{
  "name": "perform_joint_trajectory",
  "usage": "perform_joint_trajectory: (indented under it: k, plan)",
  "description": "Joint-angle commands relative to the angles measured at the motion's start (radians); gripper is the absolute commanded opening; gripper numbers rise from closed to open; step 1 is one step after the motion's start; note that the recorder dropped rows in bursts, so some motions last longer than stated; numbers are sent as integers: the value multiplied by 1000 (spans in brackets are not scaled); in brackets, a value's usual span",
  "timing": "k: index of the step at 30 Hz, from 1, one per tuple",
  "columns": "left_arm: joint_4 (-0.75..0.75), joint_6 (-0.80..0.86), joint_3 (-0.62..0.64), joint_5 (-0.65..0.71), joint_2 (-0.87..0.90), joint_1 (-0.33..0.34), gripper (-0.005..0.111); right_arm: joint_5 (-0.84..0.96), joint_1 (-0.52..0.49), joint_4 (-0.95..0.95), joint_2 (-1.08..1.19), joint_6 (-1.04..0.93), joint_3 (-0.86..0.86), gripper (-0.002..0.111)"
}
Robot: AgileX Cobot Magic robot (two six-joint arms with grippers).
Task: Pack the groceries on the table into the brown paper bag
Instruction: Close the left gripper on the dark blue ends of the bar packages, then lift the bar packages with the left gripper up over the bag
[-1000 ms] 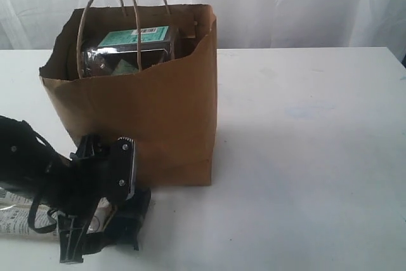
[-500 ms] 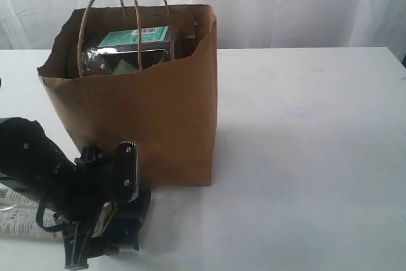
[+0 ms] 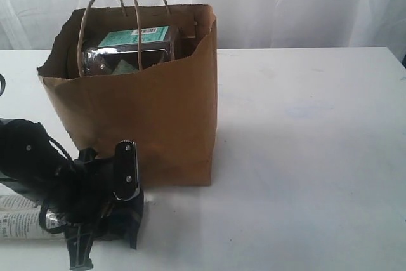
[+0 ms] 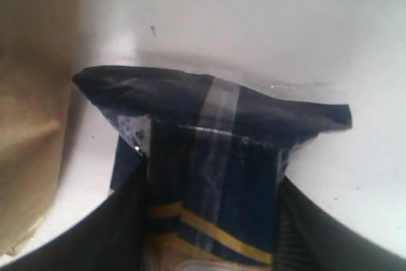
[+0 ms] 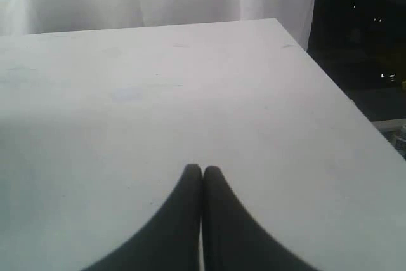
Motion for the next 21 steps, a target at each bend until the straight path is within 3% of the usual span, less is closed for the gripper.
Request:
perform_joint_trajectory:
  k: [1,6,13,15,18,21]
  plan:
    - [6,-134,17,150,-88,-2,0,-8,-2,0,-4,3,1,0]
    - [163,-380,-60,361,-279,-2,0,-8,-2,0,-4,3,1,0]
    - [739,-922,-176,888,-546,-2,0,-8,-2,0,-4,3,1,0]
    - [828,-993,-186,906,-584,-2,0,-8,-2,0,-4,3,1,0]
    - [1081,-1199,-250,929,-655,-2,0,-8,-2,0,-4,3,1,0]
    - [1169,-1281,-369,935,-678,-2,0,-8,-2,0,-4,3,1,0]
